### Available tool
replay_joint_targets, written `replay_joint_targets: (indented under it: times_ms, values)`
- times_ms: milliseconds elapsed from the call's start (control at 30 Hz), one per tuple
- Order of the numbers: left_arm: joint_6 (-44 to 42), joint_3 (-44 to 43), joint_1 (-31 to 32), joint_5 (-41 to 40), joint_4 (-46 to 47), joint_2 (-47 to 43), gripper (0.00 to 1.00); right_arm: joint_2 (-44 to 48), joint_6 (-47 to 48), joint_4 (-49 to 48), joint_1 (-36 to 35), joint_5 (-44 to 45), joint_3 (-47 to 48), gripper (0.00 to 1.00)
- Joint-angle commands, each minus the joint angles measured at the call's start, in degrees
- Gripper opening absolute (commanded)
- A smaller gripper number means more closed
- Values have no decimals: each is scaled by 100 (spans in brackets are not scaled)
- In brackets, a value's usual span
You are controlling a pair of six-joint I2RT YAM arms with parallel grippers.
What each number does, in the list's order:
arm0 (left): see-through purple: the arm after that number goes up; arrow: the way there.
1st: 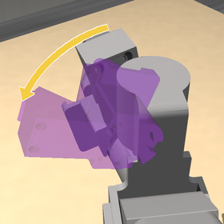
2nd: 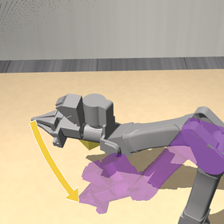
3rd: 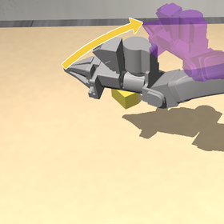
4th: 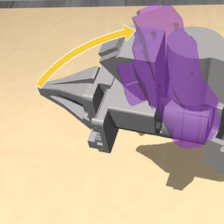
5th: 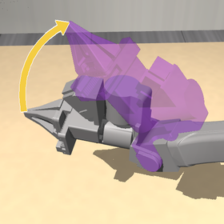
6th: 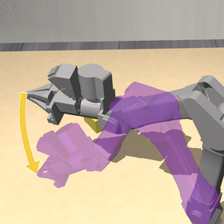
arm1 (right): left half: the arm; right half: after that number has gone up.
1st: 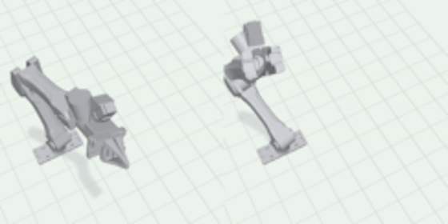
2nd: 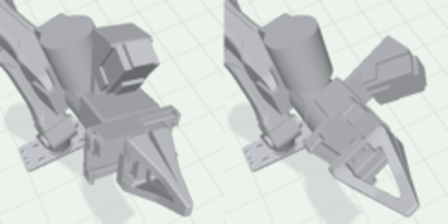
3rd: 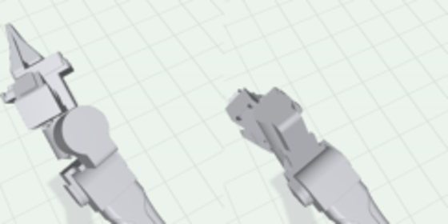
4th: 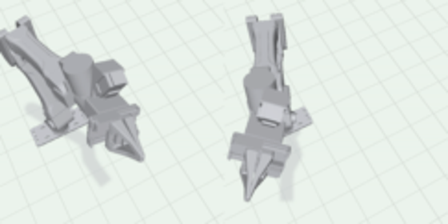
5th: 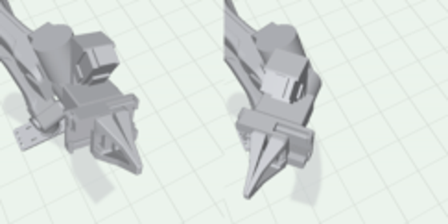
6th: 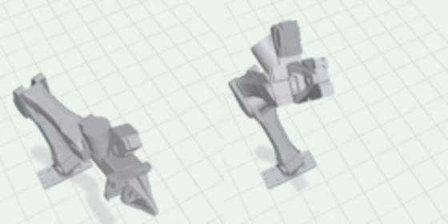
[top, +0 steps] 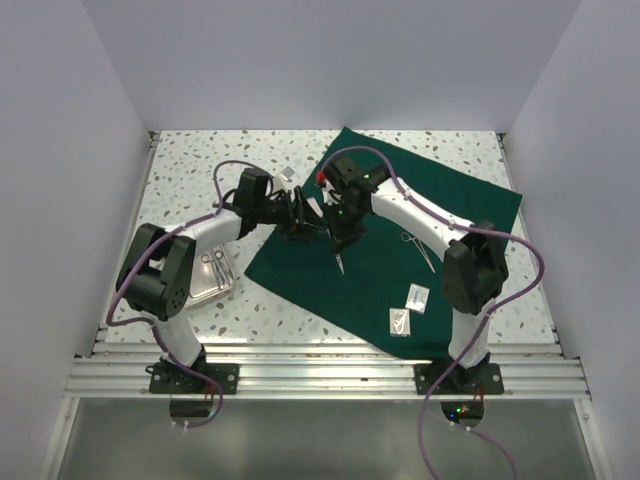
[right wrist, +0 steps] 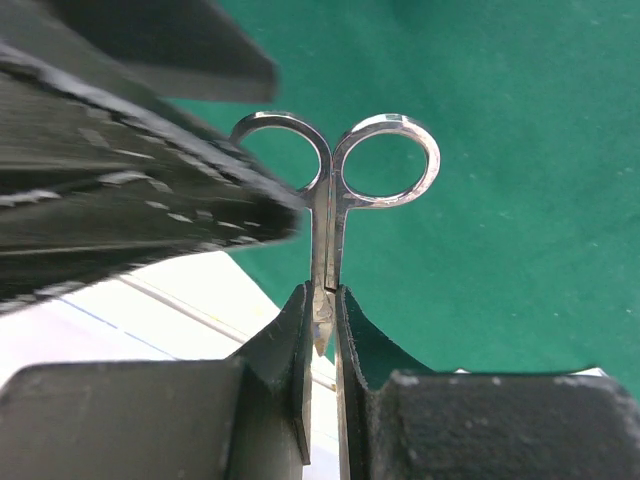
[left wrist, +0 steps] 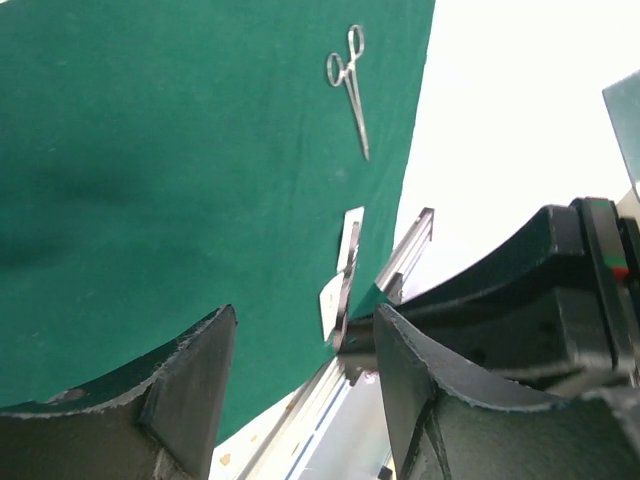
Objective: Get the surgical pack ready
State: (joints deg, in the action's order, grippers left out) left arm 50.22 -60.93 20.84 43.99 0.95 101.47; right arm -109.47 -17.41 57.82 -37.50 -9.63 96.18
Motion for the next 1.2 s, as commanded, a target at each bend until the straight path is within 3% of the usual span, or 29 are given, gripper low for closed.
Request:
replay_joint_targets:
  times_ms: [0, 233, 300, 333, 400, 433, 467, 500, 567, 767, 900, 1033, 1167]
  values:
    - [234, -60, 69, 216, 494, 57, 60, -48, -184, 36, -100, -162, 287, 0]
    - [313, 10, 78, 233, 590, 189, 50, -57, -228, 36, -179, -250, 393, 0]
    - [331, 11, 87, 251, 608, 224, 35, -48, -245, 36, -179, -285, 419, 0]
    - [322, 11, 78, 303, 599, 250, 16, -48, -245, 36, -197, -294, 428, 0]
    - [244, -59, 61, 295, 495, 233, 0, -83, -246, 88, -197, -251, 506, 0]
    - [-9, -121, -9, 121, 94, 154, 0, -127, -237, 237, -188, -137, 568, 3]
    - [-186, -243, -53, 23, -84, 101, 0, -145, -219, 299, -162, -40, 647, 26]
    - [-396, -314, -176, -82, -487, 31, 0, -162, -176, 413, -144, 39, 682, 36]
    - [-1126, -516, -326, -451, -1402, -223, 0, -171, -61, 493, -66, 268, 735, 49]
    - [-2559, -465, -1599, -2006, -3530, -1374, 0, -101, 211, 608, 566, 357, 525, 49]
    - [-3060, -288, -2680, -2315, -3934, -2210, 0, -57, 448, 668, 902, 426, 436, 49]
    - [-3123, -236, -2857, -3026, -4112, -2412, 0, -171, 616, 810, 1121, 699, 463, 49]
    - [-3185, -262, -3147, -3169, -4103, -2185, 0, -171, 537, 722, 1481, 489, 445, 48]
